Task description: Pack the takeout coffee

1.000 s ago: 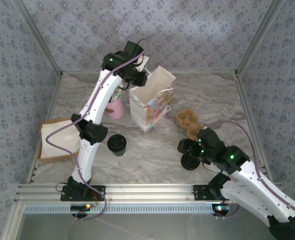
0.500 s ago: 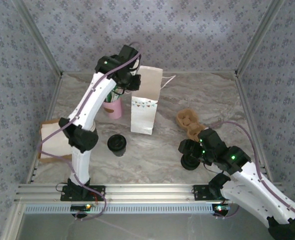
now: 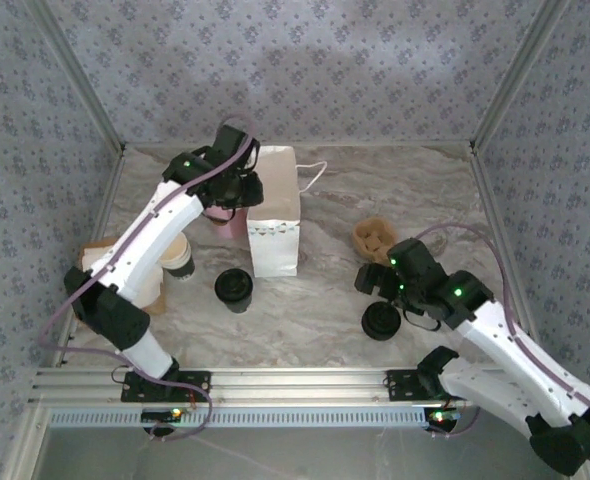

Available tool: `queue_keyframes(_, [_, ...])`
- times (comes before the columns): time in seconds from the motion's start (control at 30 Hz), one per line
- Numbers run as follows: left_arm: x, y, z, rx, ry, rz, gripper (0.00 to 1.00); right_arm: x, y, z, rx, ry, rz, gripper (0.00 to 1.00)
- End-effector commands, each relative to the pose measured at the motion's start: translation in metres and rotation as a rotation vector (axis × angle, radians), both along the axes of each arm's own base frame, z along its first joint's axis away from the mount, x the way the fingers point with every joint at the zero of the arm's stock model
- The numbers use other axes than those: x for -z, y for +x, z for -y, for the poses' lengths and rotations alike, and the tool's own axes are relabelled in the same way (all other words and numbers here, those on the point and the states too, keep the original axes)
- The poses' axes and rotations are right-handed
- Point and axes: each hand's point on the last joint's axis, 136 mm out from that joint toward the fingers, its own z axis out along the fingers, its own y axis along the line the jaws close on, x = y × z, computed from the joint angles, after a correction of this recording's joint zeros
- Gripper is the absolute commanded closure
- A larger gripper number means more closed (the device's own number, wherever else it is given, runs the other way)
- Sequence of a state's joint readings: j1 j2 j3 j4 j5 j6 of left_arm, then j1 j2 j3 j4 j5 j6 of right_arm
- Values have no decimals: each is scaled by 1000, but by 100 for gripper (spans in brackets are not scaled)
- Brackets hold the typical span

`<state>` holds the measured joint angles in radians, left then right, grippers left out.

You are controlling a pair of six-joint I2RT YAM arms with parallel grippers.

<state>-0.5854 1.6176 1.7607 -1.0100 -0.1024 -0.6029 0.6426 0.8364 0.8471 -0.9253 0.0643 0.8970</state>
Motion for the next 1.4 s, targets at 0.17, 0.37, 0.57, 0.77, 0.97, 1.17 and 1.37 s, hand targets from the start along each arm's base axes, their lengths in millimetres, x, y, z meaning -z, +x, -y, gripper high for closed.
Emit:
queue_keyframes(0.17, [-37,-7,2,4,-107,105,44,-13,29,23,147,-139,34,7])
queue_keyframes(0.37, [-62,-26,-1,63,-135,162,18,-24,50,22,44,-210,102,9])
queue_keyframes(0.57, [-76,-47,-10,95,-150,206,1,-28,59,38,43,-230,93,9])
queue_keyframes(0.77, [-86,-72,-28,105,-172,260,1,-22,72,45,122,-165,64,10])
queue_keyframes(0.97, [-71,-103,-42,122,-199,251,0,-17,87,34,-119,-233,38,13])
queue_keyframes(1.17, [-50,-128,-49,148,-241,239,1,-6,94,41,-225,-339,-71,17])
queue_keyframes(1.37, [-41,-157,-39,257,-300,245,1,2,96,50,-327,-439,-159,19])
